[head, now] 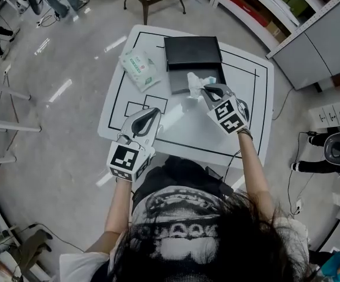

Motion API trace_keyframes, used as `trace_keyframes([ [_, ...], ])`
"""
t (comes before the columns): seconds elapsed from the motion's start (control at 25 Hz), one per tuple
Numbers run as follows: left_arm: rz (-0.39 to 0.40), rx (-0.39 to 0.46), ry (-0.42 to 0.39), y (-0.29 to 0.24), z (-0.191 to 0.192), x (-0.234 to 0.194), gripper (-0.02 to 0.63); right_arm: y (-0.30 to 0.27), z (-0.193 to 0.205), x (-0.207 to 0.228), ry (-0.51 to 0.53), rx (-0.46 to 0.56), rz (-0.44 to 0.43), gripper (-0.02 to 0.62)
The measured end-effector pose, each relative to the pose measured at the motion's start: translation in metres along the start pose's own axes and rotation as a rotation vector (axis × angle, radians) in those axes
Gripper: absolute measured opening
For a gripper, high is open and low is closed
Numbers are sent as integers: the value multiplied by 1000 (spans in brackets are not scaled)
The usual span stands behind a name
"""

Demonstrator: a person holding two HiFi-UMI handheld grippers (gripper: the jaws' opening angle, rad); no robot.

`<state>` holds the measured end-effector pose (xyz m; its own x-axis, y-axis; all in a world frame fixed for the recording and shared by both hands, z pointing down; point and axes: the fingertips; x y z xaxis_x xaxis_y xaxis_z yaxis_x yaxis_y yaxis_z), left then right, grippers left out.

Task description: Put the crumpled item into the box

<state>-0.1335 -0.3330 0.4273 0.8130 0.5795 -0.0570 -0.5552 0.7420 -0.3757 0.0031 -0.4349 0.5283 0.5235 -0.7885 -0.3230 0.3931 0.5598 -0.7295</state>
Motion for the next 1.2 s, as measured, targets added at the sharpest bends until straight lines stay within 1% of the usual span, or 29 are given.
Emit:
trace_keyframes([
  [0.28,-7,-25,-3,-22,-2,-6,0,-52,18,25,69,-78,-48,8],
  [0.56,-30,-54,0,-30,1,-14,0,-93,30,39,110,-135,-84,9],
  [0.84,-32,-98,-5,-30,9,-10,0,-119,41,45,109,-183,-101,9],
  [1.04,-36,-108,-9,-27,10,-11,0,-128,45,42,108,-202,-112,9],
  [1.12,-39,-111,-11,-25,11,-12,0,-129,46,41,102,-207,-106,27],
  [1.2,-41,-113,-11,-24,12,-13,0,-126,44,41,91,-202,-99,70],
])
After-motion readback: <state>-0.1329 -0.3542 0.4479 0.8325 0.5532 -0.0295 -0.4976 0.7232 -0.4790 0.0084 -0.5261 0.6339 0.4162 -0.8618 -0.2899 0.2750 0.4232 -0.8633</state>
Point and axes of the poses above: the fingertips, and each gripper's own axes: y backward along the fingers, x to its right, z out of its underside, and after that the axes turned 8 degrees about -x, right-handed
